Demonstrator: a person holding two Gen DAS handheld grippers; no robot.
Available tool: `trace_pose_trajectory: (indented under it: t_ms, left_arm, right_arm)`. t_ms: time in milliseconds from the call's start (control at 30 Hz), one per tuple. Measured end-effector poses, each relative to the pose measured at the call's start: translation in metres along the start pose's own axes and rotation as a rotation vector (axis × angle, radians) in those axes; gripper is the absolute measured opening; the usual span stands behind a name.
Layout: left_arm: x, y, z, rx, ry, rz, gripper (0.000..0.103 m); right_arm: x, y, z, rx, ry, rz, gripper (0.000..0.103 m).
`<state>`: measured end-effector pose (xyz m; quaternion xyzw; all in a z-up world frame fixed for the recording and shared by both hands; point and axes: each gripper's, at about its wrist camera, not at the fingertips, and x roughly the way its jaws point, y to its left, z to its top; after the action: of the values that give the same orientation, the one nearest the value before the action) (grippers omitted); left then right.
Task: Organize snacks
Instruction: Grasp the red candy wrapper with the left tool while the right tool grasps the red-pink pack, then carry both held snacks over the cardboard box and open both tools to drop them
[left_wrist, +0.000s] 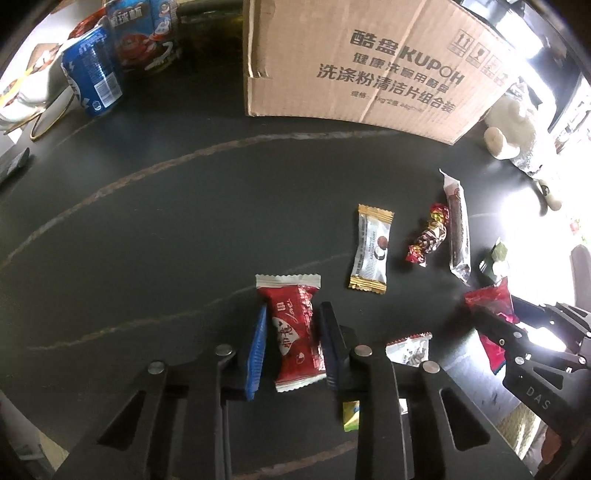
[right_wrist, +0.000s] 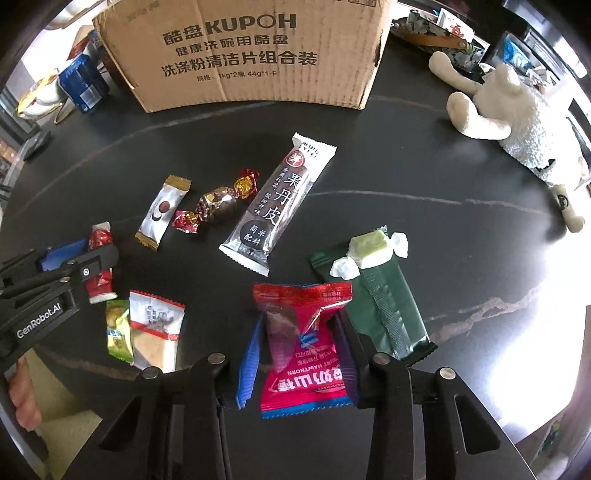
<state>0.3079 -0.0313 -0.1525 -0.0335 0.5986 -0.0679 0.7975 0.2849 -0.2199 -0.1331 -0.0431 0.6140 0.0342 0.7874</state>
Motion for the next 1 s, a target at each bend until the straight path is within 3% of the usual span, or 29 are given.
trace_pose_trajectory:
  t_ms: [433,1000]
  left_arm:
    - [-0.033,-0.017,-0.002,0.077,-0.062,-0.048,0.024]
    - [-0.109,-0.039,0.014,0.167,-0.218,-0.095,0.024]
  right_arm:
    - [-0.018,0.0,0.003,0.015,-0.053,0.047,0.034]
    - [-0.09,-0.002,0.024,0.017,-0.275,0.089,0.034]
